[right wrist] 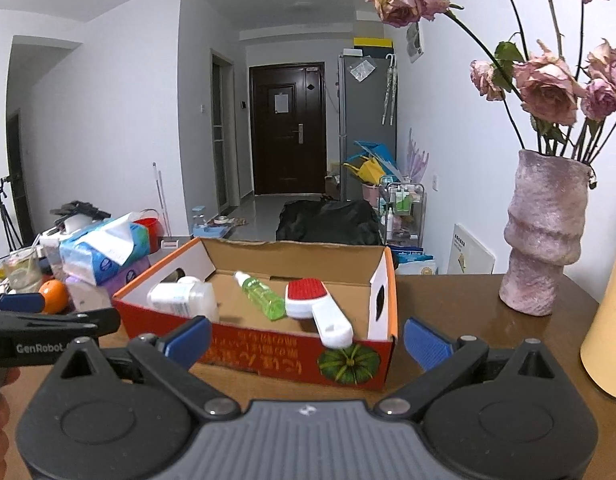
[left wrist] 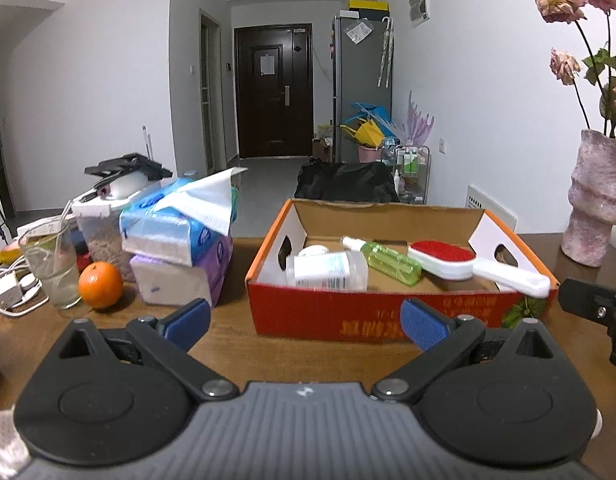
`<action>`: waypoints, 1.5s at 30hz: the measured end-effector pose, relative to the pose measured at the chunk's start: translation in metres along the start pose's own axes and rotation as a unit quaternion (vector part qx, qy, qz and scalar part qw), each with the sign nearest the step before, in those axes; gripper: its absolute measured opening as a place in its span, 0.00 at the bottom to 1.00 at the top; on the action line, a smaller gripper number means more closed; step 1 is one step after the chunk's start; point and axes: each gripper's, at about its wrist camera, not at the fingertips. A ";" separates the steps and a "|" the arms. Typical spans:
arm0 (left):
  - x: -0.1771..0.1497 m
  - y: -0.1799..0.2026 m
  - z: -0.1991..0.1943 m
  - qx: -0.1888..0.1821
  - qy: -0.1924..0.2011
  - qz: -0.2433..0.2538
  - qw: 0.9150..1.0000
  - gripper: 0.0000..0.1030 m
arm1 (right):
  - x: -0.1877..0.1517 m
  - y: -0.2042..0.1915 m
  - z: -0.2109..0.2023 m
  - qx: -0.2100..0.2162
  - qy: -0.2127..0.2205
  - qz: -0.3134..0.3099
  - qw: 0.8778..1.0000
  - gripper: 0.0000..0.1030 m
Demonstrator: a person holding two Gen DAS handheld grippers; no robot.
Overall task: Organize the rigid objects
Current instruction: 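Withdraw both open tools from the cardboard box, then lower the left tool onto the white power adapter and close on it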
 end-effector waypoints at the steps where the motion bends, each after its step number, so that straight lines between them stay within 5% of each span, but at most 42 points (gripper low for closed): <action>1: -0.003 0.000 -0.003 -0.001 -0.001 -0.001 1.000 1.00 | -0.003 0.001 -0.004 0.001 0.000 0.000 1.000 1.00; 38: -0.086 0.050 -0.078 -0.014 -0.069 0.009 0.998 1.00 | -0.098 0.068 -0.109 -0.047 -0.044 0.021 0.998 0.99; 45: -0.093 0.054 -0.065 -0.011 -0.090 0.006 0.996 0.86 | -0.100 0.067 -0.108 -0.044 -0.039 0.024 0.998 0.99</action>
Point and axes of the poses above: each gripper's, at about its wrist camera, not at the fingertips, and z roughly the way its jaws point, y to its right, x to its top, and after that the axes turned 12 degrees about z, right-handed
